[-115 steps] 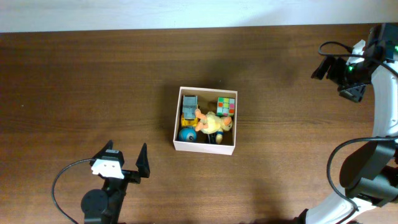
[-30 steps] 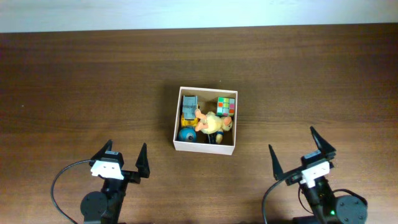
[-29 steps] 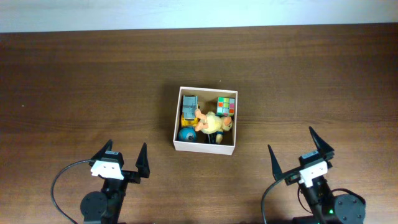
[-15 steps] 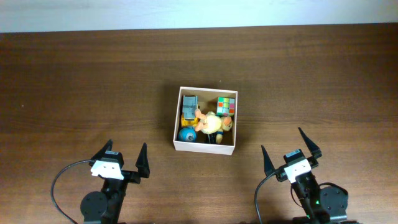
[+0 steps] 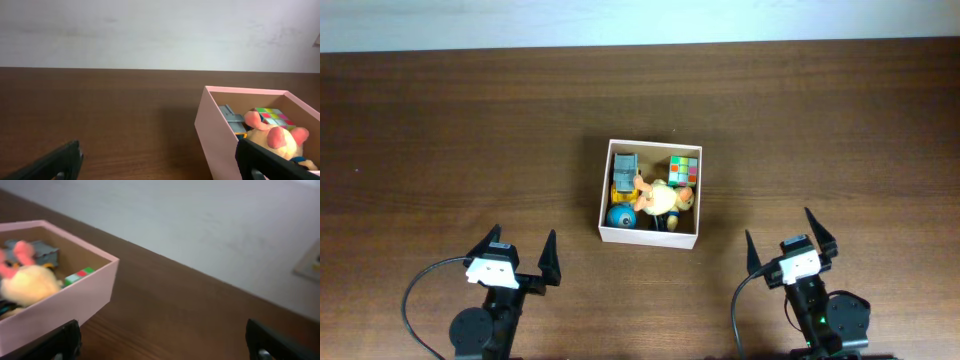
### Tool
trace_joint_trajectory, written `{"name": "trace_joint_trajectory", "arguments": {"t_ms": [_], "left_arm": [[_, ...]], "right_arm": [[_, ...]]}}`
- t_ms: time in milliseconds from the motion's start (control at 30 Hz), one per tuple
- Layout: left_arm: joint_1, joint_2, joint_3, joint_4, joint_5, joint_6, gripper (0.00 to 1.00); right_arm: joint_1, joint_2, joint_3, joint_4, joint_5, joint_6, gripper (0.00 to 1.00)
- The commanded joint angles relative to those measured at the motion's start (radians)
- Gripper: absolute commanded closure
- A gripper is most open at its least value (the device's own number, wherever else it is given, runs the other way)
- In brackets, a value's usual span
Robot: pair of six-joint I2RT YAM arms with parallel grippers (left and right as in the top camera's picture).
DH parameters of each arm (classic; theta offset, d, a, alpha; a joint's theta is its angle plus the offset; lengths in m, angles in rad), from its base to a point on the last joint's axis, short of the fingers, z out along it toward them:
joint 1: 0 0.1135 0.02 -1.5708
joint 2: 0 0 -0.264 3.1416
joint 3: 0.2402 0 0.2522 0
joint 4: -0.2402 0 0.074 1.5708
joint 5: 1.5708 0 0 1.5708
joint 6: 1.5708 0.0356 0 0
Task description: Pack container
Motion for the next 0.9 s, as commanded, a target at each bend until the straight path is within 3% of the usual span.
{"name": "trace_joint_trajectory", "arguments": {"t_ms": [0, 533, 667, 867], "left_arm": [[-0.005, -0.01, -0.006, 0.002, 0.011, 0.019, 0.01], [-0.005, -0.01, -0.006, 0.002, 0.011, 0.019, 0.01], [-0.005, -0.01, -0.006, 0.002, 0.011, 0.019, 0.01], [-0.005, -0.01, -0.006, 0.002, 0.011, 0.019, 0.01]], "right_arm": [[0.01, -0.011, -0.01, -0.003, 0.051, 0.083, 0.01], [0.01, -0.011, -0.01, -0.01, 0.1, 0.087, 0.01], [0.01, -0.011, -0.01, -0.015, 0.189, 0.249, 0.01], [0.01, -0.011, -0.01, -0.014, 0.218, 0.263, 0.01]]}}
